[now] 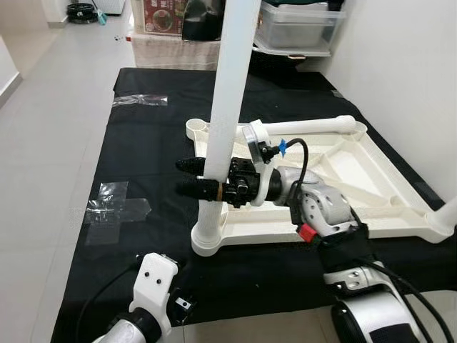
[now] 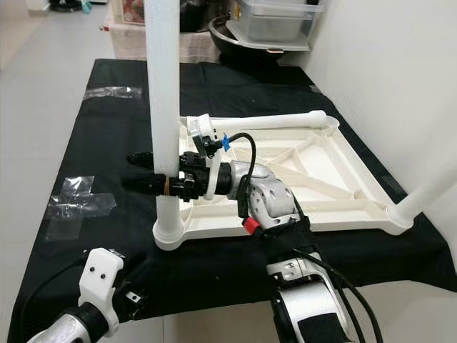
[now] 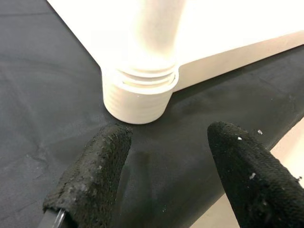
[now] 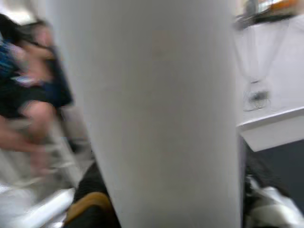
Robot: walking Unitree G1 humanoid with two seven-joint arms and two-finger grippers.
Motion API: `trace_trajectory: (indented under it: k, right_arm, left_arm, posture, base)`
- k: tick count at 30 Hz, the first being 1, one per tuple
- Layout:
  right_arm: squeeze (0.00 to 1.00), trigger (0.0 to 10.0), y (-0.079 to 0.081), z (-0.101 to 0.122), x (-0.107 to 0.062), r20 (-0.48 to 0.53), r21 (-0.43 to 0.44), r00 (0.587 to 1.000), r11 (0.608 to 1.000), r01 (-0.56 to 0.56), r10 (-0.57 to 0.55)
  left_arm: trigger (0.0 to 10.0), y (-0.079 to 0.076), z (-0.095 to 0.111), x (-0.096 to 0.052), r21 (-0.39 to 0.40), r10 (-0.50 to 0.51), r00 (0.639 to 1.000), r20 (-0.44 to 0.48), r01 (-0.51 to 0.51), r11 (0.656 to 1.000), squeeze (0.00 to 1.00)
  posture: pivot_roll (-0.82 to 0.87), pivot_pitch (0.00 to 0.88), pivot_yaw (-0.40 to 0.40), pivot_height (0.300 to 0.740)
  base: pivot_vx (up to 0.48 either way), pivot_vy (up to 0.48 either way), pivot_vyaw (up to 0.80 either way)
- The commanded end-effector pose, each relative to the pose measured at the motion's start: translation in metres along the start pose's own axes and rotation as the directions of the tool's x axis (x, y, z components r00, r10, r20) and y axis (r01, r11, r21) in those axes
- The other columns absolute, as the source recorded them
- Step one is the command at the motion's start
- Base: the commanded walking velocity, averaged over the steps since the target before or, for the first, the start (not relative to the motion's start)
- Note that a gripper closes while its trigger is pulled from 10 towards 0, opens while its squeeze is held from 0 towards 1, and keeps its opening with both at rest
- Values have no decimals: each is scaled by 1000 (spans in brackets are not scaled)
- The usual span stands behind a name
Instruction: Building children table
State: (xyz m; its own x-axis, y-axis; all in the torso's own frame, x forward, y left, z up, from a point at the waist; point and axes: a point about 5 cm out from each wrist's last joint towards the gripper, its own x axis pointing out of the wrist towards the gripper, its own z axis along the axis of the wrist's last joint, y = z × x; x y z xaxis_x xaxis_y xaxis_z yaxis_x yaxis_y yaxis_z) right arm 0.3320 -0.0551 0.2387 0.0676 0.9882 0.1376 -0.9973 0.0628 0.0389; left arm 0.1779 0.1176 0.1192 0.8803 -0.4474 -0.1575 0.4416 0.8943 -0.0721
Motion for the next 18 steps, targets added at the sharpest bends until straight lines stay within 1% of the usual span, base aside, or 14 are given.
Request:
trace_trajectory:
  k: [1,6,7,8,9,10,11,12,13,14,15,16,17,18]
  right_arm:
    - [0,0,-8,-7,-2,-14,25,995,995,98,-98]
    - [0,0,-19,-12,-12,-21,-17,946,946,323,-324]
    - [0,0,-27,-13,-16,-19,-17,868,868,496,-496]
    - [0,0,-27,-13,-16,-19,-17,868,868,496,-496]
    - [0,0,-35,-16,-23,-25,-2,719,719,695,-694]
    - [0,0,-39,-20,-35,-30,9,495,495,869,-869]
    - [0,0,-39,-20,-35,-30,9,495,495,869,-869]
    - [0,0,-39,-24,-44,-40,16,317,316,948,-948]
    - [0,0,-34,-27,-49,-32,19,184,184,983,-982]
    - [0,0,-34,-27,-49,-32,19,184,184,983,-982]
    - [0,0,-29,-28,-52,-23,22,117,117,993,-993]
    - [0,0,-29,-28,-52,-23,22,117,117,993,-993]
    - [0,0,-25,-29,-52,-17,31,49,49,998,-999]
    - [0,0,-25,-29,-52,-17,31,49,49,998,-999]
  left_arm:
    - [10000,-2,-1,-1,-7,-9,1000,-9,8,1000,0]
    - [10000,-2,-1,-1,-8,-7,1000,-10,7,1000,0]
    - [10000,-2,-1,-1,-8,-8,1000,-10,8,1000,0]
    - [10000,-2,-1,-1,-8,-8,1000,-10,8,1000,0]
    - [10000,-2,-1,-1,-8,-8,1000,-10,8,1000,0]
    - [10000,-1,-1,0,-8,-9,1000,-9,9,1000,0]
    - [10000,-1,-1,0,-8,-9,1000,-9,9,1000,0]
    - [10000,-1,-1,0,-8,-10,1000,-8,10,1000,0]
    - [10000,0,-1,0,-6,-11,1000,-8,11,1000,0]
    - [10000,0,-1,0,-6,-11,1000,-8,11,1000,0]
    - [10000,-1,-1,0,-4,-11,1000,-8,11,1000,0]
    - [10000,-1,-1,0,-4,-11,1000,-8,11,1000,0]
    - [10000,0,-1,1,-2,-10,1000,-9,10,1000,0]
    - [10000,0,-1,1,-2,-10,1000,-9,10,1000,0]
  posture:
    - [138,112,-129,740]
    - [132,112,-128,740]
    - [131,111,-127,740]
    - [131,111,-127,740]
    - [124,110,-124,740]
    - [120,112,-120,740]
    - [120,112,-120,740]
    - [120,112,-120,740]
    - [123,111,-122,740]
    - [123,111,-122,740]
    - [123,111,-122,740]
    - [123,111,-122,740]
    - [131,109,-125,740]
    - [131,109,-125,740]
  base:
    - [0,0,0]
    - [0,0,0]
    - [0,0,0]
    - [0,0,0]
    - [0,0,0]
    - [0,0,0]
    - [0,0,0]
    - [0,0,0]
    - [0,0,0]
    - [0,0,0]
    - [0,0,0]
    - [0,0,0]
    - [0,0,0]
    - [0,0,0]
